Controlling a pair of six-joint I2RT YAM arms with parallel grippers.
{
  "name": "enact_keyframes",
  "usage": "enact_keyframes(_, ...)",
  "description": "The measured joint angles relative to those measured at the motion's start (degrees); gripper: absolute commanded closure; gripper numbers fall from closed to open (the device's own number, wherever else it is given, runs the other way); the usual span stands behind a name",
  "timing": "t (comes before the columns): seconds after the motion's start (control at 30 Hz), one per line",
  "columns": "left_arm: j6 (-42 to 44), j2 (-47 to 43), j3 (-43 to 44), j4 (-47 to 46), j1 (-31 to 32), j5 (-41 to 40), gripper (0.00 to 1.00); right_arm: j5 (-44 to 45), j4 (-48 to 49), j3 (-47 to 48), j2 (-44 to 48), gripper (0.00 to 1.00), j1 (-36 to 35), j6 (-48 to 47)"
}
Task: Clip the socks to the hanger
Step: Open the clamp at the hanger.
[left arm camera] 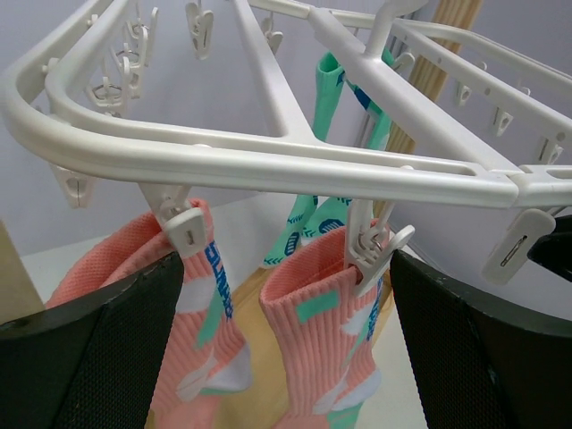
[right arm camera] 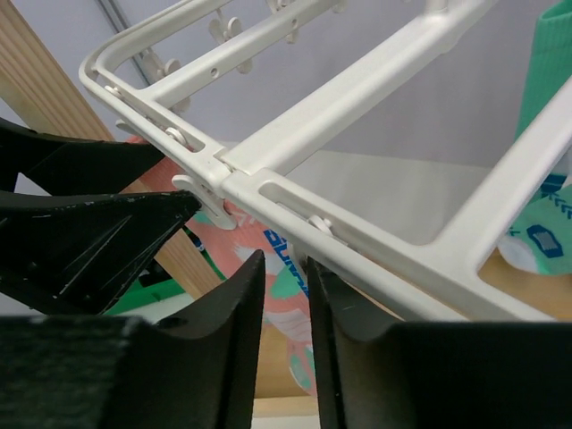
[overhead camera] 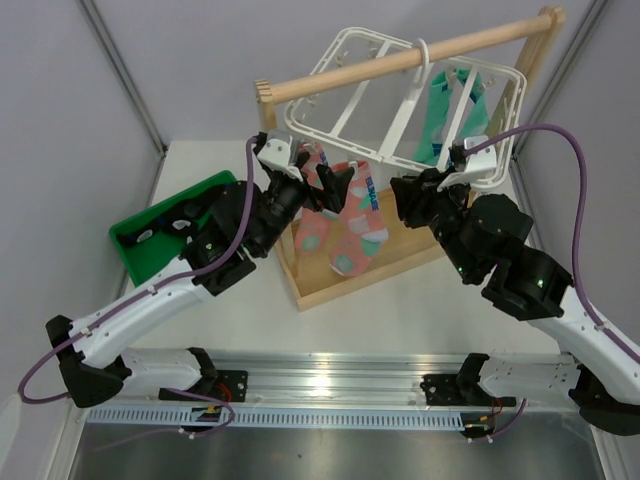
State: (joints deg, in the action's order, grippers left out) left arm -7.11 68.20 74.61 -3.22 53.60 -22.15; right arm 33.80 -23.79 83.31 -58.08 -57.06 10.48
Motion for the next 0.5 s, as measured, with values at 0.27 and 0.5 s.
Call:
enact_keyframes(0.27, 0.00, -1.66, -0.83, -0.02, -0.15, 0.37, 0.01, 0.87, 1.09, 0.00, -0.61, 0.96, 0.00, -0.02)
enact_keyframes(0.5, 0.74, -3.43, -1.81, -0.07, -0.66, 3.85, 0.00, 0.63, 1.46, 0.00, -0.63, 1.00, 0.00, 0.48)
